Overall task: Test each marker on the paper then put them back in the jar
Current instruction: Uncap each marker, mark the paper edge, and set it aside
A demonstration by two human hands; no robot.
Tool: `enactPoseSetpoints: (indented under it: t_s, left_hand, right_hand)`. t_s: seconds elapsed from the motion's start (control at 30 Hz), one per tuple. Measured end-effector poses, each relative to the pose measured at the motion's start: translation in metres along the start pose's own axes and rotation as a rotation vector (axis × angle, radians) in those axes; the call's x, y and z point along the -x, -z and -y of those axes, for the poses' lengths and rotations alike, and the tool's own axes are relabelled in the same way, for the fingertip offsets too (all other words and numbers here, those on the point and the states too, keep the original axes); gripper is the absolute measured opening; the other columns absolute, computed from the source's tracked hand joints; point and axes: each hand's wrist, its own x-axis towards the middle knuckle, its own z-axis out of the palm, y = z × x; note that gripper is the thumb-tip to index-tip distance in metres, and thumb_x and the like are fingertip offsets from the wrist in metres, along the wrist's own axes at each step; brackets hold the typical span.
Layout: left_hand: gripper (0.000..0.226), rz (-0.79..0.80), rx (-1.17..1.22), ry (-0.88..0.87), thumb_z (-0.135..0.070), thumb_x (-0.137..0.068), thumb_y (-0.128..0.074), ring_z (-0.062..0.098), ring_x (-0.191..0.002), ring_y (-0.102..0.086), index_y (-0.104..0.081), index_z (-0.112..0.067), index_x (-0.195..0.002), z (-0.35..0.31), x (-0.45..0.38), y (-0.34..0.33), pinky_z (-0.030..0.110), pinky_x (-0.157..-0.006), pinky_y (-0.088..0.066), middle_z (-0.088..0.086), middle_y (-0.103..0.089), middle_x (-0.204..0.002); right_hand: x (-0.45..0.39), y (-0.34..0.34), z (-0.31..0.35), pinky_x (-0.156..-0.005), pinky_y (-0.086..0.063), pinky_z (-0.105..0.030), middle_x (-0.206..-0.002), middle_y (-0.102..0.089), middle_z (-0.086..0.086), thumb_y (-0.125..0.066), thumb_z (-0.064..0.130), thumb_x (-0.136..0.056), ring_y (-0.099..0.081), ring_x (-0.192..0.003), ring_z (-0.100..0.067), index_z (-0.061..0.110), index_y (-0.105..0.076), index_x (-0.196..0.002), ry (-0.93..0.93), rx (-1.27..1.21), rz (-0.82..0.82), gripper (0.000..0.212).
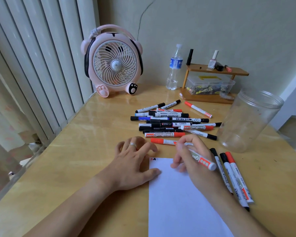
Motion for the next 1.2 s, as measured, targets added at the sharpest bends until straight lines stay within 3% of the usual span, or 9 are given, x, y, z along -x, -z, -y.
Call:
enactPoseSetpoints:
  t_s: [0.07, 0.13, 0.2, 0.3, 0.47, 0.77, 1.2]
  left_hand:
    - [0.051, 0.007, 0.048, -0.029, -0.076, -0.080, -0.043, 0.008, -0.142, -0.017, -0.040, -0.051, -0.124, 0.001, 0.000, 0.002, 0.043, -0.119, -0.006, -0.011, -0.033, -0.135]
    - [0.049, 0.009, 0.090, -0.050, -0.075, -0.079, -0.046, 0.007, -0.141, -0.017, -0.044, -0.051, -0.121, 0.001, 0.000, 0.002, 0.044, -0.120, -0.005, -0.013, -0.032, -0.137]
    - [0.049, 0.012, 0.100, -0.058, -0.076, -0.079, -0.048, 0.007, -0.139, -0.019, -0.044, -0.050, -0.120, 0.001, 0.001, 0.002, 0.045, -0.121, -0.004, -0.015, -0.031, -0.135]
    - [0.050, 0.012, 0.103, -0.061, -0.074, -0.078, -0.057, 0.007, -0.137, -0.022, -0.044, -0.048, -0.118, 0.000, 0.002, 0.002, 0.044, -0.122, -0.002, -0.017, -0.030, -0.132]
    - [0.048, 0.024, 0.090, -0.060, -0.071, -0.076, -0.060, 0.009, -0.134, -0.026, -0.040, -0.045, -0.110, -0.003, 0.003, 0.002, 0.043, -0.124, 0.004, -0.019, -0.027, -0.129]
    - [0.044, 0.066, 0.084, -0.046, -0.074, -0.073, -0.053, 0.012, -0.131, -0.025, -0.037, -0.041, -0.098, -0.004, 0.003, 0.004, 0.050, -0.124, 0.004, -0.015, -0.028, -0.128]
    - [0.044, 0.063, 0.103, -0.061, -0.070, -0.075, -0.059, 0.015, -0.134, -0.024, -0.041, -0.043, -0.104, -0.004, 0.002, 0.006, 0.051, -0.124, 0.003, -0.011, -0.030, -0.132]
  right_hand:
    - [-0.001, 0.001, 0.004, -0.050, -0.043, -0.028, -0.066, -0.060, -0.013, -0.054, 0.046, -0.102, -0.059, -0.055, -0.022, 0.022, -0.058, -0.096, -0.039, -0.049, 0.000, 0.026]
    - [-0.002, 0.002, 0.006, -0.044, -0.034, -0.025, -0.063, -0.056, -0.013, -0.053, 0.041, -0.102, -0.047, -0.049, -0.023, 0.020, -0.057, -0.096, -0.106, -0.111, 0.030, 0.022]
    - [-0.003, 0.005, 0.005, -0.042, -0.031, -0.026, -0.066, -0.060, -0.013, -0.056, 0.022, -0.102, -0.045, -0.048, -0.024, 0.019, -0.056, -0.095, -0.169, -0.154, 0.060, 0.008]
    - [-0.005, 0.005, 0.003, -0.041, -0.032, -0.026, -0.072, -0.065, -0.014, -0.062, 0.010, -0.098, -0.051, -0.047, -0.027, 0.015, -0.060, -0.091, -0.213, -0.149, 0.093, 0.009]
    - [-0.006, -0.005, -0.005, -0.040, -0.026, -0.020, -0.060, -0.055, -0.008, -0.072, 0.026, -0.094, -0.045, -0.039, -0.023, 0.015, -0.057, -0.084, -0.247, -0.014, 0.018, 0.021]
    - [-0.006, -0.017, -0.009, -0.038, -0.036, -0.025, -0.059, -0.059, -0.014, -0.065, 0.014, -0.095, -0.051, -0.037, -0.027, 0.010, -0.046, -0.082, -0.260, 0.034, 0.030, 0.023]
    - [-0.005, -0.019, -0.008, -0.039, -0.036, -0.025, -0.058, -0.061, -0.015, -0.067, 0.015, -0.098, -0.051, -0.039, -0.027, 0.009, -0.047, -0.084, -0.268, 0.049, 0.067, 0.025]
